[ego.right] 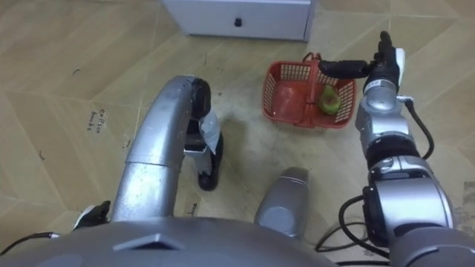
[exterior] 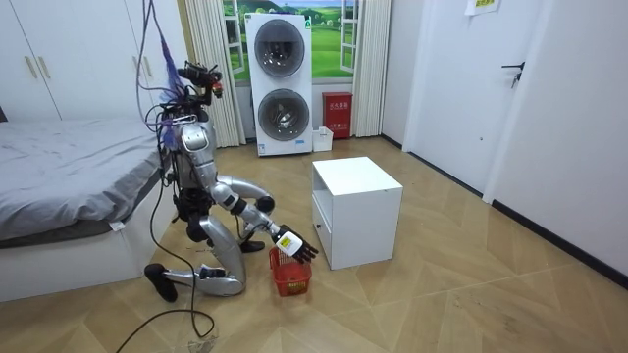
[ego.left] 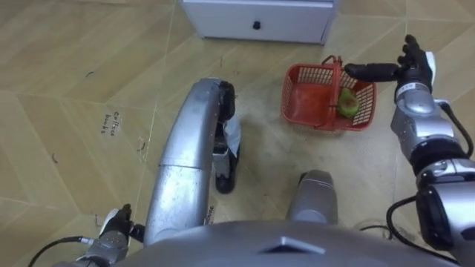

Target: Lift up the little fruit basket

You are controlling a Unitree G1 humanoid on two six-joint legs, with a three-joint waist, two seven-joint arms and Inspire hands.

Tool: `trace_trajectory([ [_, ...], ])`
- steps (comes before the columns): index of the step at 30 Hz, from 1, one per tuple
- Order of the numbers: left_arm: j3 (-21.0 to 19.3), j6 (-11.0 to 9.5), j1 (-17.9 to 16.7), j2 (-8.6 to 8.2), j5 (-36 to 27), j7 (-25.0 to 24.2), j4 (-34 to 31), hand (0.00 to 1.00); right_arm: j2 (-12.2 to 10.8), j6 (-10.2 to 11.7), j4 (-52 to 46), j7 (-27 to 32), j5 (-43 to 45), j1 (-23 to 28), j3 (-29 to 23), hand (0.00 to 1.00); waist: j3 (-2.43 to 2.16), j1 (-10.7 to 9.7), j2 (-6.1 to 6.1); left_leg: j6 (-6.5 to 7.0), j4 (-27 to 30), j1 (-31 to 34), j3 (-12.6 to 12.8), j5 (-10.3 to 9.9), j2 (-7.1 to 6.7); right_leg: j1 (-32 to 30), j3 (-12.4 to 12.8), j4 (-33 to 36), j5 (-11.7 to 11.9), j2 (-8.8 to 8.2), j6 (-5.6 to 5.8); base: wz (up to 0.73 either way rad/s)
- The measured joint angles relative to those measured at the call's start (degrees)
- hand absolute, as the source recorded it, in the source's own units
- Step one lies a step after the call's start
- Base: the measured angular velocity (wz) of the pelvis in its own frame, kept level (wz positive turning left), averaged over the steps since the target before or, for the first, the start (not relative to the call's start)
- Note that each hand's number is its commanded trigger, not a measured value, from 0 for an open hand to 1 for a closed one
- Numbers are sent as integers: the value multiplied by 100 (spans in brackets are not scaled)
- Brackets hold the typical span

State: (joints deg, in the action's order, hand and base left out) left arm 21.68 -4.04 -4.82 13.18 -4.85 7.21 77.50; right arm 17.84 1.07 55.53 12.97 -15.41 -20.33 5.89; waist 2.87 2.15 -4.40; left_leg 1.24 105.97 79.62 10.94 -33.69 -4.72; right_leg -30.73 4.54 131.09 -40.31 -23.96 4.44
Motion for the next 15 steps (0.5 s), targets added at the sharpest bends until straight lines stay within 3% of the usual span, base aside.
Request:
trace_trajectory([
  [9, 250, 5, -68, -3, -15, 0, -13, 0, -82, 0, -20, 9, 2, -148, 167, 0, 1, 41, 10, -1, 1, 33, -4, 0, 23, -53, 16, 1, 0, 21, 0, 0],
  [15, 557, 37, -8, -6, -116, -9, -67, 0, -94, 0, -25, 5, -25, -175, 225, 0, 6, 141, 113, -1, 2, 80, -3, 0, 21, -85, 8, 0, -1, 15, 1, 0],
])
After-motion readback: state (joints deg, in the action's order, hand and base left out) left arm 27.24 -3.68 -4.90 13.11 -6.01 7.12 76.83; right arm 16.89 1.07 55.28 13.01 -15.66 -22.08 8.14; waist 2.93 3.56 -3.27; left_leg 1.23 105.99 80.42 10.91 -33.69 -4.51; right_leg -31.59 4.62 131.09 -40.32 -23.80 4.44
